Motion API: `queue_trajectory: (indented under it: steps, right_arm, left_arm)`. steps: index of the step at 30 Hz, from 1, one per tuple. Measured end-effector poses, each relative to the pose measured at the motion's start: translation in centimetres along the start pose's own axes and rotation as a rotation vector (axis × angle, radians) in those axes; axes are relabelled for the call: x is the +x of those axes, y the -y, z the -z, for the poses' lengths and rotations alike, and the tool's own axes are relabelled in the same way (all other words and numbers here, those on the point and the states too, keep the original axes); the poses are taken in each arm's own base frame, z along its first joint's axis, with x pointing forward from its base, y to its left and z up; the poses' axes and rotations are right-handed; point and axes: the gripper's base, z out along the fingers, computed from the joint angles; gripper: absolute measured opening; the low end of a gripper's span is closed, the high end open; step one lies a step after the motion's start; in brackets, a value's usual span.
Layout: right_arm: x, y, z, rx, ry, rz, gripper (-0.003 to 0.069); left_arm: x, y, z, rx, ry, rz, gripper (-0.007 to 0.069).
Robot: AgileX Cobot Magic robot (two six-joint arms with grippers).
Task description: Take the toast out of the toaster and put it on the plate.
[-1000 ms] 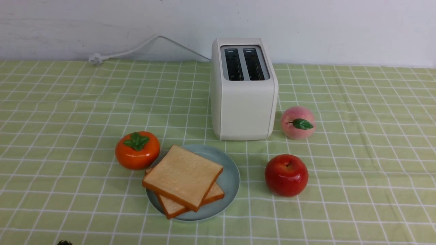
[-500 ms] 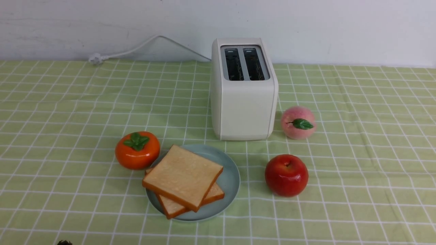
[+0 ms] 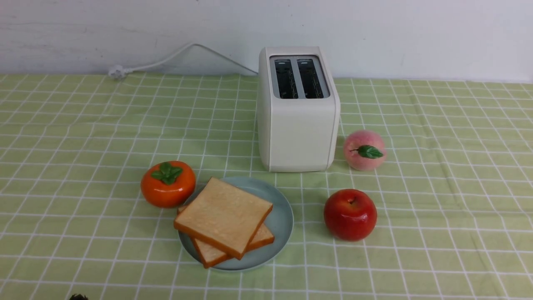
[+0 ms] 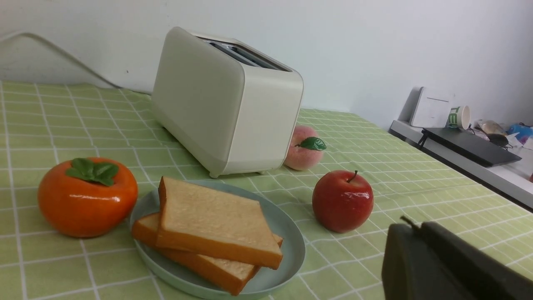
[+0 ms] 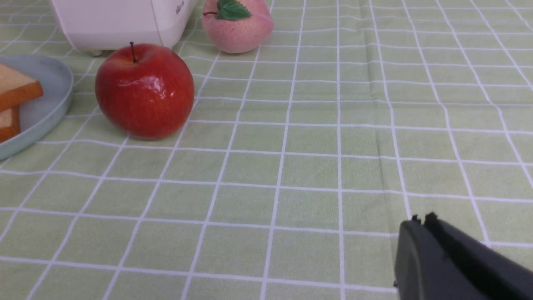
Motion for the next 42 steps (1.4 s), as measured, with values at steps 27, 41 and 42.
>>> queue_trajectory:
  steps: [27,41,42]
  right_arm:
    - [0.00,0.00,0.02,0.000,-0.005,0.000,0.0027]
    - [0.00,0.00,0.02,0.000,-0.005,0.000,0.0045]
    - [0.00,0.00,0.02,0.000,-0.005,0.000,0.0046]
  left_arm:
    - [0.37,0.82,0.05,0.090,-0.043,0.057,-0.0013]
    - [-0.46,0.38,0.02,0.034,0.056,-0.222,-0.0013]
    - [-0.51,0.31,0.02,0.021,0.062,-0.240,-0.0013]
